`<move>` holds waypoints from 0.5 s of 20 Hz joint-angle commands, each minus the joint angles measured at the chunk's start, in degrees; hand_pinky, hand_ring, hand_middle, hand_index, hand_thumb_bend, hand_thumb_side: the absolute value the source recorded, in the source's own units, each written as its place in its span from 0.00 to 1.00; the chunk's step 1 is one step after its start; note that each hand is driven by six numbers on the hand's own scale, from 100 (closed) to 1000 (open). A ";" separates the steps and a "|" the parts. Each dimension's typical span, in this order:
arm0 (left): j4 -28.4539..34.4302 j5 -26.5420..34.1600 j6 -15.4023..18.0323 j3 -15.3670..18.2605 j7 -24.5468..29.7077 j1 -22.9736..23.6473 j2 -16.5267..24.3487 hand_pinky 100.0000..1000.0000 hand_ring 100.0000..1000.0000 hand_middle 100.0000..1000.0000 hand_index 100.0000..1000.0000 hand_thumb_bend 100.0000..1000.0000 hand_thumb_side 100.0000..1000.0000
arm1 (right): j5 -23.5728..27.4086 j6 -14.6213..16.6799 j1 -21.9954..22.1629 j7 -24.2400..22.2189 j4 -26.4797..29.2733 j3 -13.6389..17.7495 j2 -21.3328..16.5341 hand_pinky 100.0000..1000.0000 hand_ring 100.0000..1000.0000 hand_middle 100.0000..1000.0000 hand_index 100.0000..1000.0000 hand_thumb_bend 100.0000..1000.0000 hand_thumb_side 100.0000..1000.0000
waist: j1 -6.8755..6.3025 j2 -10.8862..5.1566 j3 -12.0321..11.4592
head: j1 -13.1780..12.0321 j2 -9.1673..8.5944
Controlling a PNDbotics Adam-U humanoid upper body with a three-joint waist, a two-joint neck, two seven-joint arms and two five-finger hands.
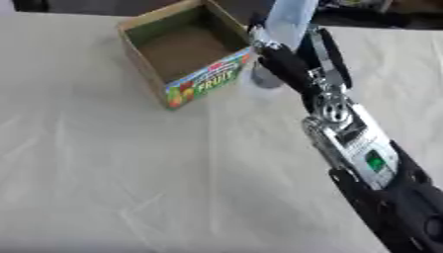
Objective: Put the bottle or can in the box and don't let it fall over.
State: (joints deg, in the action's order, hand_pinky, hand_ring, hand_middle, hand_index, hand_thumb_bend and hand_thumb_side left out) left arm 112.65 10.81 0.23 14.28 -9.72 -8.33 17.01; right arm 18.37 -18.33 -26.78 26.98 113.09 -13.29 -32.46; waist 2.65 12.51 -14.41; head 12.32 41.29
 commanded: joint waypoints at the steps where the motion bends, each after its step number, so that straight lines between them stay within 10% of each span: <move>1: 1.04 0.17 0.35 0.01 0.11 -0.99 1.29 1.00 0.61 0.69 0.68 0.40 0.29 | 2.11 -1.78 -3.36 0.27 1.39 0.63 -3.50 1.00 1.00 1.00 0.32 0.00 0.36 | -0.28 -0.30 -0.59 | 1.04 -1.45; 10: 1.57 0.90 0.61 -1.04 0.85 -3.61 1.91 1.00 0.61 0.69 0.68 0.41 0.29 | 4.94 -3.58 -14.05 1.34 -8.33 -1.42 -6.36 1.00 1.00 1.00 0.32 0.00 0.35 | 0.13 1.18 -4.37 | 4.32 -3.56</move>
State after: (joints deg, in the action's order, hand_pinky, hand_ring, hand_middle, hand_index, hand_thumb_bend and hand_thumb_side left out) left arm 113.05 11.38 0.68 13.33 -9.18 -11.35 17.12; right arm 22.95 -21.91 -39.64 28.05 106.01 -14.81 -36.90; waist 3.08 14.44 -19.05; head 16.00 38.64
